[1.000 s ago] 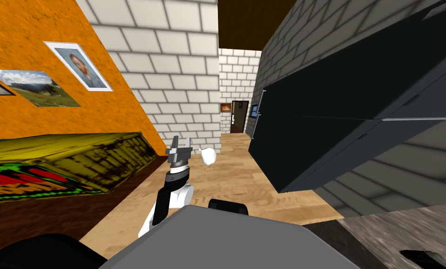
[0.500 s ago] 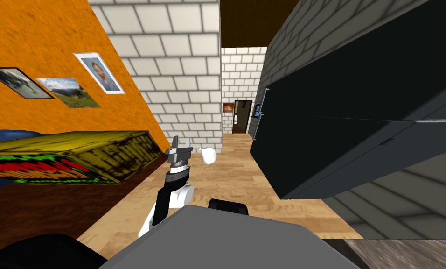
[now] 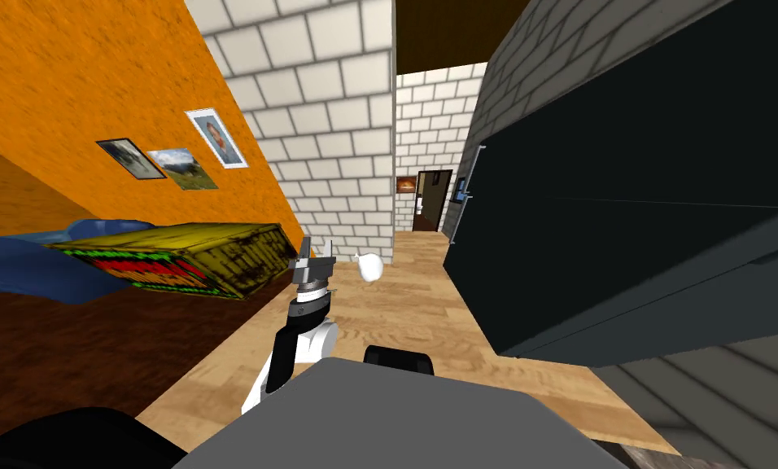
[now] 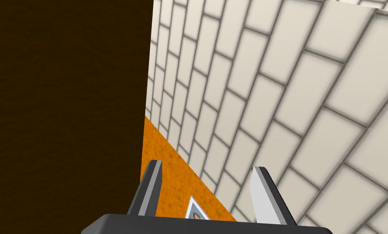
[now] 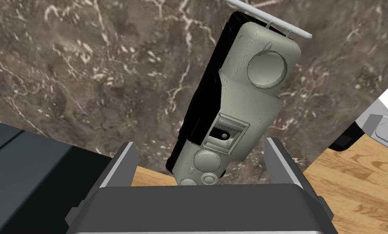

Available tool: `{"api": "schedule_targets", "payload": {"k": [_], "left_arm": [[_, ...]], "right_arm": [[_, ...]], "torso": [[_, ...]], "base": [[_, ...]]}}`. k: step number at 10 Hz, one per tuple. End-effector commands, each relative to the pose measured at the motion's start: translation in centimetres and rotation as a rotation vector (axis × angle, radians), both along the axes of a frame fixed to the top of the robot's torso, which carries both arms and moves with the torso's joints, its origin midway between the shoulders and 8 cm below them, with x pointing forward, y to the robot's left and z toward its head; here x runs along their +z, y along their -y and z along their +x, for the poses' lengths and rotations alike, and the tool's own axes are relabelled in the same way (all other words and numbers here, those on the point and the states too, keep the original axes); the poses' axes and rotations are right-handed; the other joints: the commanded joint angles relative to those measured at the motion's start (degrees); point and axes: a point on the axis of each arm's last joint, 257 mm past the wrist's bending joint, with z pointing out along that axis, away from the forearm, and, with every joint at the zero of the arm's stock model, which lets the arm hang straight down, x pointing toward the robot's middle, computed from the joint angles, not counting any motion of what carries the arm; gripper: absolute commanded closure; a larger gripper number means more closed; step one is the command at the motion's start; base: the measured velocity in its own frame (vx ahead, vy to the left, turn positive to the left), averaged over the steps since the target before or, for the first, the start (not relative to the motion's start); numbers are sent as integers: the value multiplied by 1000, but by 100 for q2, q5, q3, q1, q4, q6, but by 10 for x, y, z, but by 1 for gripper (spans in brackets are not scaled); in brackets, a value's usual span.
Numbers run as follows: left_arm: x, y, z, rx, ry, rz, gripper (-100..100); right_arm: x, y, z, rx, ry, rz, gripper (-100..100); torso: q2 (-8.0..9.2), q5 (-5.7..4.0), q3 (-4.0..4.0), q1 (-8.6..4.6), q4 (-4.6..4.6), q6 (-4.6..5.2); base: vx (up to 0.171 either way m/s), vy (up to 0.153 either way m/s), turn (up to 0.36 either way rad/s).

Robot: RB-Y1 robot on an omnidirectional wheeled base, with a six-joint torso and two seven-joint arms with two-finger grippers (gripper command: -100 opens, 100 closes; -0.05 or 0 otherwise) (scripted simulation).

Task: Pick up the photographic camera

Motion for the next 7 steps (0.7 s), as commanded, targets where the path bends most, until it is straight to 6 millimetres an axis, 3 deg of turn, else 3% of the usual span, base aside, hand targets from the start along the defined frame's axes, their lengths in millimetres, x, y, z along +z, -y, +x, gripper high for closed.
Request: {"api": "schedule_targets", "payload": {"k": [1, 3, 4, 7], "left_arm": [[0, 0, 0, 0, 0, 0, 0], [0, 0, 0, 0, 0, 0, 0], [0, 0, 0, 0, 0, 0, 0], [0, 0, 0, 0, 0, 0, 0]], "right_arm": [[-13, -7, -6, -75, 19, 22, -100], [-12, -7, -23, -88, -8, 20, -100], [-22, -10, -27, -155, 17, 36, -100], [-28, -14, -59, -245, 2, 42, -100]], "torso": [[0, 0, 0, 0, 0, 0], [13, -5, 9, -15, 4, 7], [-13, -1, -6, -4, -1, 12], [14, -2, 8, -9, 3, 5]], "base": [[-203, -63, 461], [-121, -28, 227], [-131, 11, 375], [-171, -10, 408]]}}
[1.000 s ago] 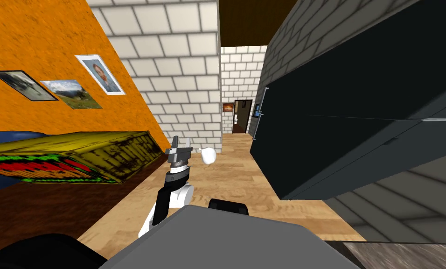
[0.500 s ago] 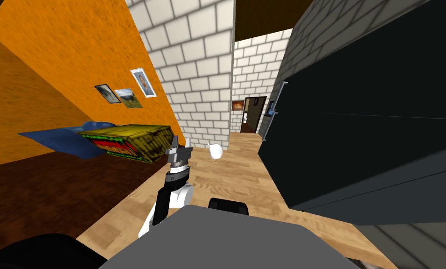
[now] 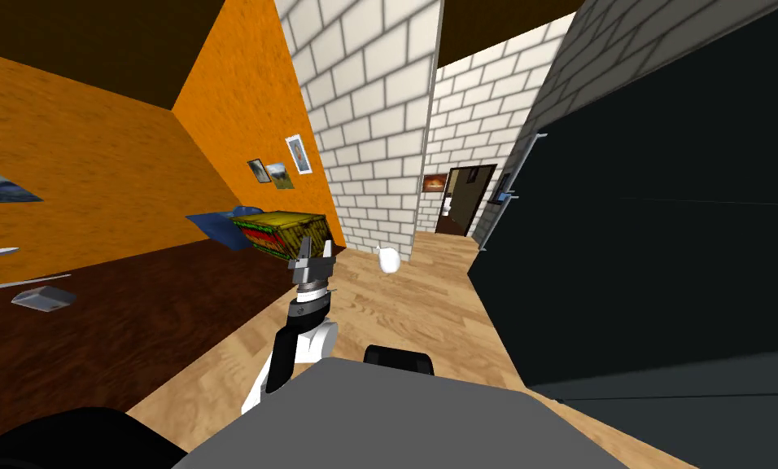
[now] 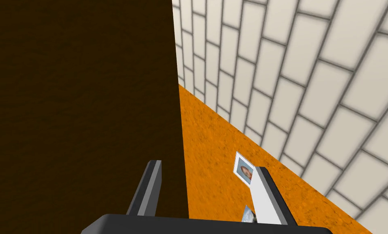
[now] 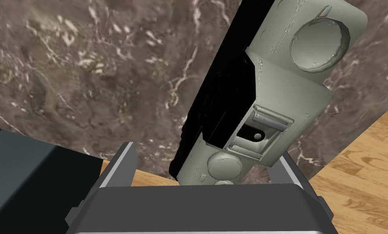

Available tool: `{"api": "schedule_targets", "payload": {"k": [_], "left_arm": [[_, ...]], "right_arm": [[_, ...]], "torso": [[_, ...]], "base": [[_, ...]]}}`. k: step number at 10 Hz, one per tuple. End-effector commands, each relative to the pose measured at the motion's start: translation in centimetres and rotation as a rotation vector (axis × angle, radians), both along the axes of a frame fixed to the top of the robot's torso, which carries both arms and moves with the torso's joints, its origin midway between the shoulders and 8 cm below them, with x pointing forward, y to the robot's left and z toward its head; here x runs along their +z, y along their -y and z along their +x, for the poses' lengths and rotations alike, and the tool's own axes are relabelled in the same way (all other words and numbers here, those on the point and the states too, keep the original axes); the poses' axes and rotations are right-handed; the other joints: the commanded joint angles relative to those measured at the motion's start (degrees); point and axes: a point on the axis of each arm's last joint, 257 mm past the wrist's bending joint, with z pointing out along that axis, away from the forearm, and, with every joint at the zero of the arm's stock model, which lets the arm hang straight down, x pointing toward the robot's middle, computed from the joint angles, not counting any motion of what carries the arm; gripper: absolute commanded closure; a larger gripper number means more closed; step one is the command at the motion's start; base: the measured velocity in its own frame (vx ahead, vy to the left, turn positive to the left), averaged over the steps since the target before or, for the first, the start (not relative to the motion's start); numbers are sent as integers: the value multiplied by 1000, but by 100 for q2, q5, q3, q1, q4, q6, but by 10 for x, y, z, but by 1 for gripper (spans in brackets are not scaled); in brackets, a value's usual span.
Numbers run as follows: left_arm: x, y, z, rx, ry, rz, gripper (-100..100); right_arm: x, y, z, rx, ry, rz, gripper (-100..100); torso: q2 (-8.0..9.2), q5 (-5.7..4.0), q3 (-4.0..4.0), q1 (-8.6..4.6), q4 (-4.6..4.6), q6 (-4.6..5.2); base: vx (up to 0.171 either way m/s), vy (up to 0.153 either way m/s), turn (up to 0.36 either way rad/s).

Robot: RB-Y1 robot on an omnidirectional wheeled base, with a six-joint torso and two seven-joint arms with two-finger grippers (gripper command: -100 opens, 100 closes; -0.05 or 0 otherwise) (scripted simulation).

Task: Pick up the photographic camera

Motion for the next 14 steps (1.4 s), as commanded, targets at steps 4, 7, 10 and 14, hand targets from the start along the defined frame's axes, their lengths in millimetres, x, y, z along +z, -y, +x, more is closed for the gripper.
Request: {"api": "schedule_targets", "payload": {"k": [4, 7, 10, 14], "left_arm": [[0, 0, 0, 0, 0, 0, 0], [0, 0, 0, 0, 0, 0, 0], [0, 0, 0, 0, 0, 0, 0], [0, 0, 0, 0, 0, 0, 0]], "right_arm": [[-9, -4, -44, -176, 7, 9, -100], [-12, -7, -73, -274, 10, 5, -100], [-4, -9, -109, -370, -6, -12, -100], [3, -15, -151, -477, -21, -30, -100]], "torso": [[-9, 4, -6, 14, -2, -1], [-23, 2, -12, 1, -4, 9], [-30, -3, -16, -5, -5, 8], [-11, -3, -7, 0, -2, -3]], "base": [[-148, 37, 341], [-117, 34, 261], [-116, 44, 304], [-125, 55, 333]]}}
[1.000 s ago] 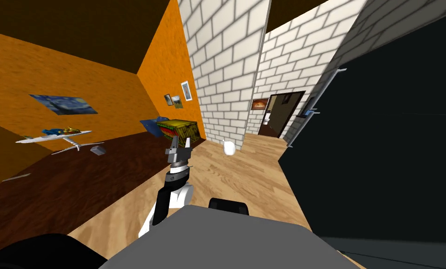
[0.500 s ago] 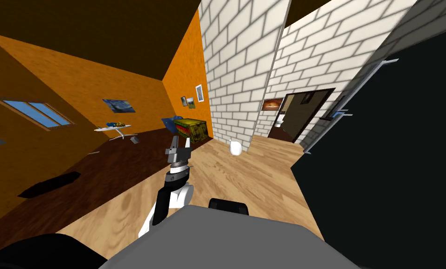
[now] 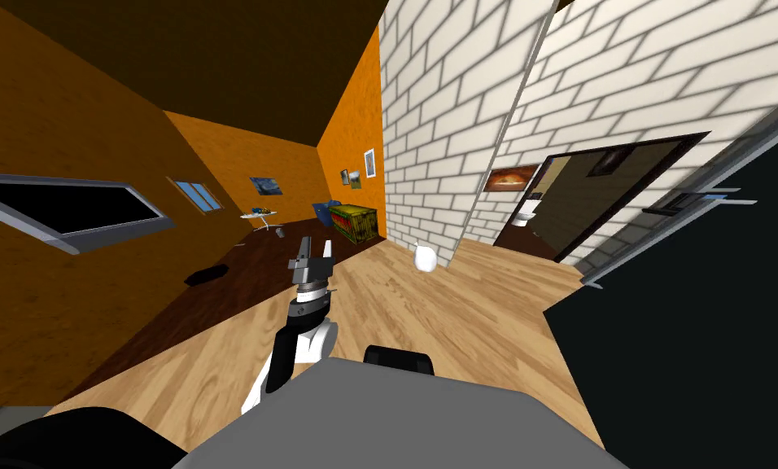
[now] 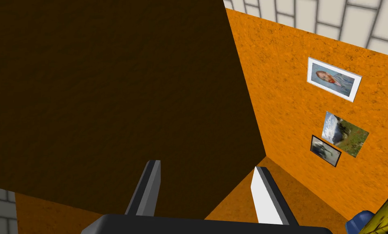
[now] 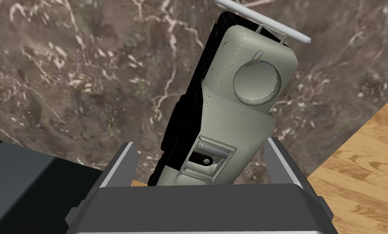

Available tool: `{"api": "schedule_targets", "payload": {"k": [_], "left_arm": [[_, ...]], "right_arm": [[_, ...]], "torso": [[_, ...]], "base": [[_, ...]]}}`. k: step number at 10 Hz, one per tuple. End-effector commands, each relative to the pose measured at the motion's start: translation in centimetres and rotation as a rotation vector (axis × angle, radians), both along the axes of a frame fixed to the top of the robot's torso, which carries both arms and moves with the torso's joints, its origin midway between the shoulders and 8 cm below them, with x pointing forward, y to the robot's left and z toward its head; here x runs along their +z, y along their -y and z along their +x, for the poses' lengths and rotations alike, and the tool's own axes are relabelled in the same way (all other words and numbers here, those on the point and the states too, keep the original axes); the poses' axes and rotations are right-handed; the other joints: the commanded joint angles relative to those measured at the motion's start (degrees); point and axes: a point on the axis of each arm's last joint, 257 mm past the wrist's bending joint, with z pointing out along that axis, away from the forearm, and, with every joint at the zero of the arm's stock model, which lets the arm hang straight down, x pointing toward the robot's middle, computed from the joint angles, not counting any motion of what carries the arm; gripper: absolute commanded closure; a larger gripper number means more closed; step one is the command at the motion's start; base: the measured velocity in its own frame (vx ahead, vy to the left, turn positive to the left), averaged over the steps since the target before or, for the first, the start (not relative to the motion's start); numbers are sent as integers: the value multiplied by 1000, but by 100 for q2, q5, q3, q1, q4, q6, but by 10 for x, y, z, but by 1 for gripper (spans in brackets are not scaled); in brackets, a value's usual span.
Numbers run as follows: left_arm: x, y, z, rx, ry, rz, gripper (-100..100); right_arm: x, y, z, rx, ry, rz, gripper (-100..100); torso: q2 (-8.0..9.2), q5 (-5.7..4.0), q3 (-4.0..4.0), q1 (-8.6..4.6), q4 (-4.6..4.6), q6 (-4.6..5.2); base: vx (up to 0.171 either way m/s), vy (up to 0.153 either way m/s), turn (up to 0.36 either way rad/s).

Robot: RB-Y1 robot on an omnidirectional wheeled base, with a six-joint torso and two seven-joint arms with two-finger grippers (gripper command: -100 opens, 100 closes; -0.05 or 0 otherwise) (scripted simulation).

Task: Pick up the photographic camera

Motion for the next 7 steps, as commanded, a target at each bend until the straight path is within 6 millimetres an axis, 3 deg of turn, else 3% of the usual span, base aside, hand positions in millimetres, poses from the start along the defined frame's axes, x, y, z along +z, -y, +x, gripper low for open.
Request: {"api": "schedule_targets", "payload": {"k": [1, 3, 7], "left_arm": [[0, 0, 0, 0, 0, 0, 0], [0, 0, 0, 0, 0, 0, 0], [0, 0, 0, 0, 0, 0, 0]], "right_arm": [[4, -2, -12, -20, -13, -4, -100], [9, -13, -40, -119, -9, -8, -100], [14, -5, -44, -116, -18, -29, -100]], "torso": [[0, 0, 0, 0, 0, 0], [-5, -1, -5, -6, -3, -7], [-44, -8, -25, -33, -10, 4]], "base": [[-45, 42, 66], [-127, 68, 438], [-7, 15, -16]]}}
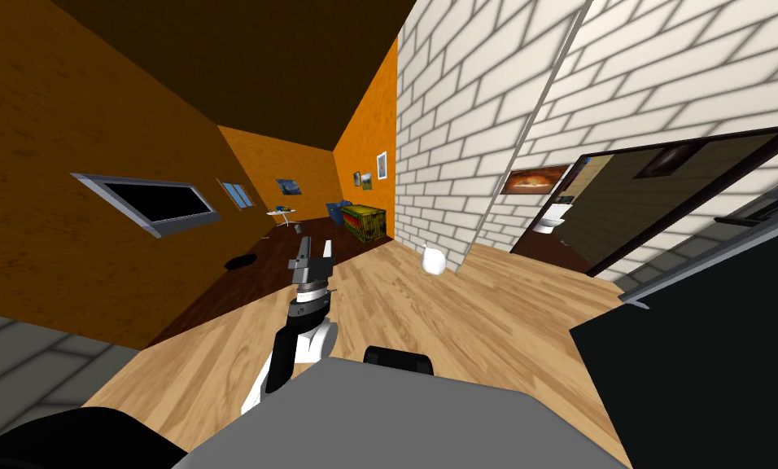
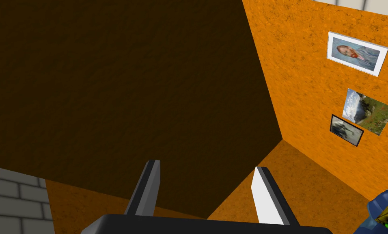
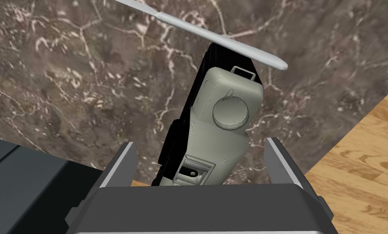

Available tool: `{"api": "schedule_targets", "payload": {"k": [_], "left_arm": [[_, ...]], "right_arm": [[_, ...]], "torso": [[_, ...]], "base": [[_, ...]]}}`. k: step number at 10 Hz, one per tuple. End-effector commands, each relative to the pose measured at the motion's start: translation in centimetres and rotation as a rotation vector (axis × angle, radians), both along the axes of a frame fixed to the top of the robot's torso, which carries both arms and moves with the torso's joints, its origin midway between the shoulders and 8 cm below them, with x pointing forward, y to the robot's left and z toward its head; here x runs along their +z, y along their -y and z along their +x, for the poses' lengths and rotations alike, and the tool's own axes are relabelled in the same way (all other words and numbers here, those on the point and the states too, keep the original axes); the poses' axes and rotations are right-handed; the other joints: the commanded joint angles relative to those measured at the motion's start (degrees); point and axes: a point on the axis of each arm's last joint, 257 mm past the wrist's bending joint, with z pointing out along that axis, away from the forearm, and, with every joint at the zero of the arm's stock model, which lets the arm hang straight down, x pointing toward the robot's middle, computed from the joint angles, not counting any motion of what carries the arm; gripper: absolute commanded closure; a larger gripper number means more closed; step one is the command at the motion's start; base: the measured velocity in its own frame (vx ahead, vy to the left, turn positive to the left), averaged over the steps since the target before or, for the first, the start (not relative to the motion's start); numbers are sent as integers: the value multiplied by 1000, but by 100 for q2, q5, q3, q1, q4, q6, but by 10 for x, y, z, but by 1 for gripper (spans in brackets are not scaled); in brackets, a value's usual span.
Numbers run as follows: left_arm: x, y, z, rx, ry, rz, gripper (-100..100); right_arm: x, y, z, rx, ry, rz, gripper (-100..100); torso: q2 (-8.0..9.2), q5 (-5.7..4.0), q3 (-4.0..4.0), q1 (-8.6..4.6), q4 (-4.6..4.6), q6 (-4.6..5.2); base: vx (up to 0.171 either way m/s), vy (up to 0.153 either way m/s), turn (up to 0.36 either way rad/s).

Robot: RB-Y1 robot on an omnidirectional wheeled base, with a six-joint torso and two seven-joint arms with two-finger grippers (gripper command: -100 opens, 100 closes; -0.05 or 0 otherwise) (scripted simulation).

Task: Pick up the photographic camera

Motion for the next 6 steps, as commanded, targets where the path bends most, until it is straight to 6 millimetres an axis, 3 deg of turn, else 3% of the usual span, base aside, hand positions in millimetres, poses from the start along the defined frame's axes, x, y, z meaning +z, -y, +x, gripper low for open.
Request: {"api": "schedule_targets", "payload": {"k": [1, 2, 6], "left_arm": [[0, 0, 0, 0, 0, 0, 0], [0, 0, 0, 0, 0, 0, 0], [0, 0, 0, 0, 0, 0, 0]], "right_arm": [[0, 0, 0, 0, 0, 0, -100], [0, 0, 0, 0, 0, 0, 100], [0, 0, 0, -2, 1, 1, 100]], "torso": [[0, 0, 0, 0, 0, 0], [0, 0, 0, 0, 0, 0], [4, 0, 2, -1, 1, -1]], "base": [[0, 0, 0], [0, 0, 0], [0, 0, 0]]}}
